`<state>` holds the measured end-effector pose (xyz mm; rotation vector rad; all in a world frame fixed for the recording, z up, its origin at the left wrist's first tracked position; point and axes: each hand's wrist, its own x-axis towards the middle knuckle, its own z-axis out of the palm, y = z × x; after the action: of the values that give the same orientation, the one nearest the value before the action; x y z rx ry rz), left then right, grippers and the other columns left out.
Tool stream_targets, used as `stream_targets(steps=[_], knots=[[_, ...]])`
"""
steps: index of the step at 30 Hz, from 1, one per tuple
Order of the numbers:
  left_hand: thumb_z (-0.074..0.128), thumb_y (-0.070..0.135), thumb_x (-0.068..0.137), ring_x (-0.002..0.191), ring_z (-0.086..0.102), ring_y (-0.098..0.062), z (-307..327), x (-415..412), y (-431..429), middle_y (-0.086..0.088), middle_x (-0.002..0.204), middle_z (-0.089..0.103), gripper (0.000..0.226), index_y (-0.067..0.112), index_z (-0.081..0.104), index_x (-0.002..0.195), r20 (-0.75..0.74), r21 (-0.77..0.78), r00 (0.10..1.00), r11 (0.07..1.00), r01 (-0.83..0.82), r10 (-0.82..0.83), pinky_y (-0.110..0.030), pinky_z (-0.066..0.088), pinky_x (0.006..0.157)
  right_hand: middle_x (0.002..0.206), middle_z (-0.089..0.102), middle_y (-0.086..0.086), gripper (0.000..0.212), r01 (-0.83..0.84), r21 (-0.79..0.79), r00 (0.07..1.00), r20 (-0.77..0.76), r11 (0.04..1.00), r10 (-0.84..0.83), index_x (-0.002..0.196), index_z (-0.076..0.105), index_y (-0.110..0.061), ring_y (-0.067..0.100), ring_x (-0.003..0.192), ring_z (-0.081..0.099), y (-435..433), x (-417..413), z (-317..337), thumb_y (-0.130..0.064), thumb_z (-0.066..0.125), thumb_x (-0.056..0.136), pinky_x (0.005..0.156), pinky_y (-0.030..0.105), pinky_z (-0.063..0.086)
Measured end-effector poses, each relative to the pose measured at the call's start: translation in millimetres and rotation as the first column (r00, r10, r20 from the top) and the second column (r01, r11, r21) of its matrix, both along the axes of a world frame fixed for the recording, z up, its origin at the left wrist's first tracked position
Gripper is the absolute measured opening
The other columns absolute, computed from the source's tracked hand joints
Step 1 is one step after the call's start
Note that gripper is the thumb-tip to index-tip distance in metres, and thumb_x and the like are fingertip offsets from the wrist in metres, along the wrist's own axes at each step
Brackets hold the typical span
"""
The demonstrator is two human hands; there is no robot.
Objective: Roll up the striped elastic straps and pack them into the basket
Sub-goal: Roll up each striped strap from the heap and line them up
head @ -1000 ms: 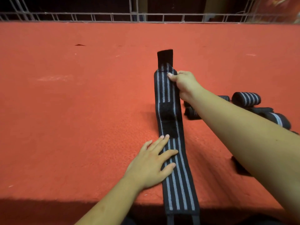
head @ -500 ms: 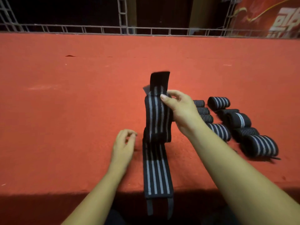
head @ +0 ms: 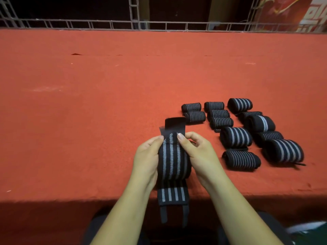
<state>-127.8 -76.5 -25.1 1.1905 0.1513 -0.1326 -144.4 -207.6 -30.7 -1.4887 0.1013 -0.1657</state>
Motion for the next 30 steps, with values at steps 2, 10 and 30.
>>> stream_targets(steps=[2, 10, 30], knots=[[0.054, 0.009, 0.100, 0.085, 0.072, -0.027, 1.5, -0.2, -2.0, -0.023, 0.099, 0.074, 0.021, -0.001, 0.071, 0.104, 0.006, 0.008, 1.000, 1.000, -0.030, 0.030, -0.037, 0.057, 0.082, 0.096, 0.073, 0.021, 0.016, -0.002, -0.011, 1.000, 0.017, 1.000, 0.002, 0.096, 0.071, -0.010, 0.020, 0.080, 0.069, 0.6, -1.0, 2.1, -0.025, 0.067, 0.094, 0.075, 0.034, 0.055], [0.053, 0.009, 0.100, 0.077, 0.071, -0.018, 7.2, -1.1, 5.2, -0.013, 0.089, 0.076, 0.021, 0.008, 0.074, 0.094, 0.147, -0.006, 0.988, 0.999, -0.045, 0.045, -0.026, 0.058, 0.068, 0.087, 0.074, 0.011, 0.015, 0.003, -0.091, 0.997, 0.075, 0.996, 0.004, 0.085, 0.073, -0.015, 0.015, 0.078, 0.065, -1.9, -1.3, 5.7, -0.027, 0.069, 0.093, 0.077, 0.037, 0.052], [0.056, 0.028, 0.101, 0.067, 0.051, -0.020, 22.6, 3.0, 3.3, -0.009, 0.072, 0.057, 0.033, -0.002, 0.062, 0.086, 0.370, 0.193, 0.929, 0.975, -0.110, 0.031, -0.030, 0.042, 0.057, 0.077, 0.068, 0.014, 0.028, -0.034, -0.070, 0.995, 0.091, 0.997, 0.040, 0.094, 0.057, -0.016, 0.021, 0.070, 0.057, 14.1, -5.7, 3.2, -0.035, 0.075, 0.084, 0.063, 0.044, 0.046]])
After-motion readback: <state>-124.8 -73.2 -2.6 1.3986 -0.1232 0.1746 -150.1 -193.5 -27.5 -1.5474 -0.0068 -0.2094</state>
